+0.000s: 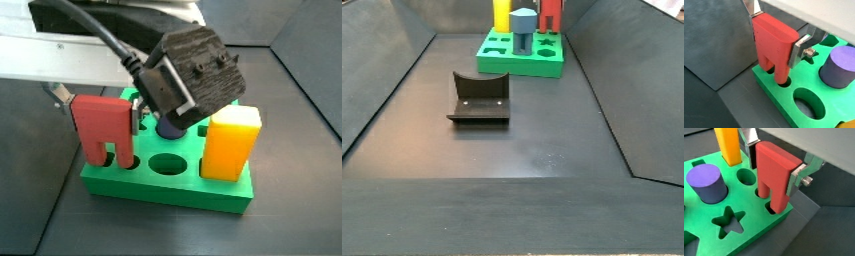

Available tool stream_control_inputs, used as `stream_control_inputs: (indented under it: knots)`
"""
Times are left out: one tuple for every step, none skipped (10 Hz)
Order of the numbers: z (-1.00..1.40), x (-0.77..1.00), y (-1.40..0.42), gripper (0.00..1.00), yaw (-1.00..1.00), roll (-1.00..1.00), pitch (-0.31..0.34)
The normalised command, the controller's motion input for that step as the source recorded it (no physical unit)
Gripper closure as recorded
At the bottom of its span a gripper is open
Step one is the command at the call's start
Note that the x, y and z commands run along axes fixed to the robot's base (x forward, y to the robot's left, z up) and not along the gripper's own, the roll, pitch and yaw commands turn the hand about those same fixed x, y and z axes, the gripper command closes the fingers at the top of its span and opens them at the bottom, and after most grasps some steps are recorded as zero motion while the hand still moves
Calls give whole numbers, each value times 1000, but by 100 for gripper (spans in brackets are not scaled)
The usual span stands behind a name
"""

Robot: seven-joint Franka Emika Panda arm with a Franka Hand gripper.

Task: Pick up the square-circle object. Move up. Rotate the square-circle object. Place the square-circle object on the fixture. Regrasp the square-circle object. Move to above the board. Insert the square-circle object.
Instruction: Insert the square-circle object.

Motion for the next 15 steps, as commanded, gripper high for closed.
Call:
stream_control_inputs:
  knots:
    - [-111, 0, -3, 100, 0, 0, -10]
    - [-103, 0, 0, 100, 0, 0, -4]
    - [-109, 0, 0, 100, 0, 0, 0]
    - [-123, 0, 0, 100, 0, 0, -13]
    - [-126, 46, 0, 100, 0, 0, -19]
    - [-143, 129, 0, 100, -6, 0, 0]
    - [-203, 163, 0, 100, 0, 16, 0]
    - [-200, 160, 0, 100, 0, 30, 0]
    - [-226, 183, -9, 100, 0, 53, 0]
    - [-243, 169, -20, 100, -3, 61, 0]
    - [-231, 169, 0, 100, -23, 53, 0]
    - [-297, 94, 0, 100, -54, 57, 0]
    - [-483, 0, 0, 100, -211, 53, -19]
    - [-557, 0, -77, 100, -434, 56, -150]
    - [-566, -57, -66, 100, -446, 53, -290]
